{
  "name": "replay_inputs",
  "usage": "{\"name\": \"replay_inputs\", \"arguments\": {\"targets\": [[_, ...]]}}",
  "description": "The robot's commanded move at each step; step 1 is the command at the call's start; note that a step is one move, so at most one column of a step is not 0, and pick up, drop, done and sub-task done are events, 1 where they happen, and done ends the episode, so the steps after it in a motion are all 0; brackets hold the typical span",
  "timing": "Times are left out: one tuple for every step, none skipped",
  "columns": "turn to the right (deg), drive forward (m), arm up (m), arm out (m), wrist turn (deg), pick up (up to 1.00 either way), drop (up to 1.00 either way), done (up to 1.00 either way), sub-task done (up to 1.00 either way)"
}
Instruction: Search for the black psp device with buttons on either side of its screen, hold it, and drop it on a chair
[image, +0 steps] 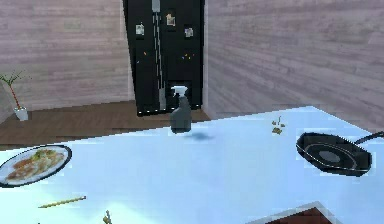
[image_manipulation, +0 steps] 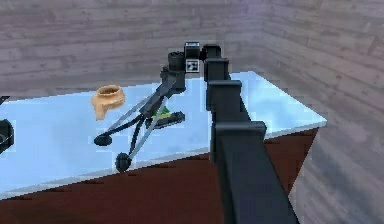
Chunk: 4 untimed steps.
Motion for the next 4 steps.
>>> {"name": "replay_inputs", "arguments": {"targets": [[0.0,0.00,0.00,0.00,45.0,0.00,0.00,0.00,0.00],[0.0,0.00,0.00,0.00,45.0,0.00,0.00,0.00,0.00],[0.0,0.00,0.00,0.00,6.0,0.00,0.00,0.00,0.00],[0.0,0.00,-0.16,0.00,0.0,0.00,0.00,0.00,0.00]]}}
